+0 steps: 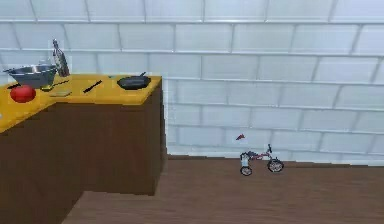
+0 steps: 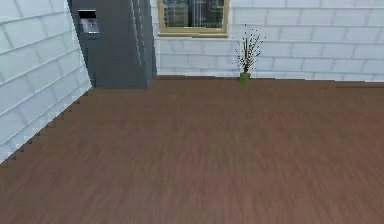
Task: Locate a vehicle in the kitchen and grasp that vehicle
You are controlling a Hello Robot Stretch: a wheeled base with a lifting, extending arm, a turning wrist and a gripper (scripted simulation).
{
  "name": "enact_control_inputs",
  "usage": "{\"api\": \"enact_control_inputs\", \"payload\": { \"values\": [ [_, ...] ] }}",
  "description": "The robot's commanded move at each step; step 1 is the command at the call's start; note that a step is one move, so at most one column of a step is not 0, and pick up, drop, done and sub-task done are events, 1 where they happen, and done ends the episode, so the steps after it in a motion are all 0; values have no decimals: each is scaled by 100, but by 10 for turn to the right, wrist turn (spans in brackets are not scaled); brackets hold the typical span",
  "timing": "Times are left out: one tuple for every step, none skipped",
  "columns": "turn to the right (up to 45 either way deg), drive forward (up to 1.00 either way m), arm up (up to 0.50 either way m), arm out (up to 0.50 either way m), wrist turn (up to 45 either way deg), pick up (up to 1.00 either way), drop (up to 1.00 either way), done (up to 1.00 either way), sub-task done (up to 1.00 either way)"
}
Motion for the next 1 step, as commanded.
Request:
{"api": "enact_control_inputs", "payload": {
  "values": [
    [0, 100, 0, 0, 0, 0, 0, 0, 0]
  ]
}}
